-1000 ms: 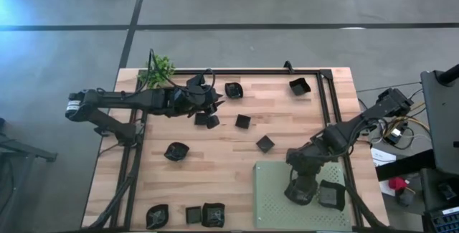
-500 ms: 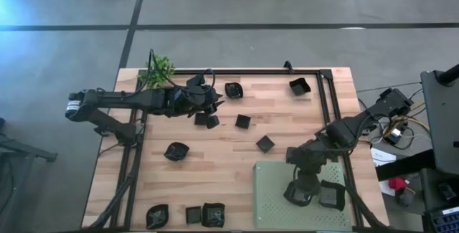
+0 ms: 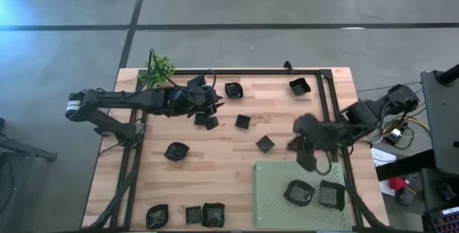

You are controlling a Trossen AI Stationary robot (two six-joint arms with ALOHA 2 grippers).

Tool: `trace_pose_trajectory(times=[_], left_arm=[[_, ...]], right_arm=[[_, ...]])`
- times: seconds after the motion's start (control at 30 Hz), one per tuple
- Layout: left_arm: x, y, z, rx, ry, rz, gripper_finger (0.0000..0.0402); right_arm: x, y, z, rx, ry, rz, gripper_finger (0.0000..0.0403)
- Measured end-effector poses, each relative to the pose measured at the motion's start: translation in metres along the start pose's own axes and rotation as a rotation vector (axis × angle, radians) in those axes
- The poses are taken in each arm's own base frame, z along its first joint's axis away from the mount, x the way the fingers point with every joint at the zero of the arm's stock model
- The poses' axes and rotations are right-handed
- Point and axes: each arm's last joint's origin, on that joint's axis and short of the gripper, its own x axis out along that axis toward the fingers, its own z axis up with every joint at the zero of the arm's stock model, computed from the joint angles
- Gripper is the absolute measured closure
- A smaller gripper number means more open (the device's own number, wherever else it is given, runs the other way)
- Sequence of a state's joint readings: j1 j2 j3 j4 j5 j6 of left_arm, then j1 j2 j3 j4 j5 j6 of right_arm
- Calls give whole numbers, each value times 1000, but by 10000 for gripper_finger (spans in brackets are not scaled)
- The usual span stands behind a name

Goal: Pick & Place Mini shaped plates
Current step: Put the square plate on the shelf

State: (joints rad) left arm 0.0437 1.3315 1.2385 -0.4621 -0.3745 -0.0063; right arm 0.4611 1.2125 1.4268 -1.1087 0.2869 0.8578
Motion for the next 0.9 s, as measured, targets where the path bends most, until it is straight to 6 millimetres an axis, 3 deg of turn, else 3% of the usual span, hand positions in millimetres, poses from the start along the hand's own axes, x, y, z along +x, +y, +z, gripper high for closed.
trace_pose_trajectory(times=[0.17, 0.37, 0.67, 0.9], left_arm=[[0, 0, 0, -1, 0, 0, 309], [0, 0, 0, -2, 0, 0, 309], [0, 0, 0, -11, -1, 0, 309], [0, 0, 0, -22, -1, 2, 309]], right_arm=[[4, -20, 13, 48, -127, -166, 326], [26, -50, 35, 164, -169, -349, 323], [68, -89, 71, 209, 7, -268, 292], [110, -112, 78, 259, 204, -240, 280]])
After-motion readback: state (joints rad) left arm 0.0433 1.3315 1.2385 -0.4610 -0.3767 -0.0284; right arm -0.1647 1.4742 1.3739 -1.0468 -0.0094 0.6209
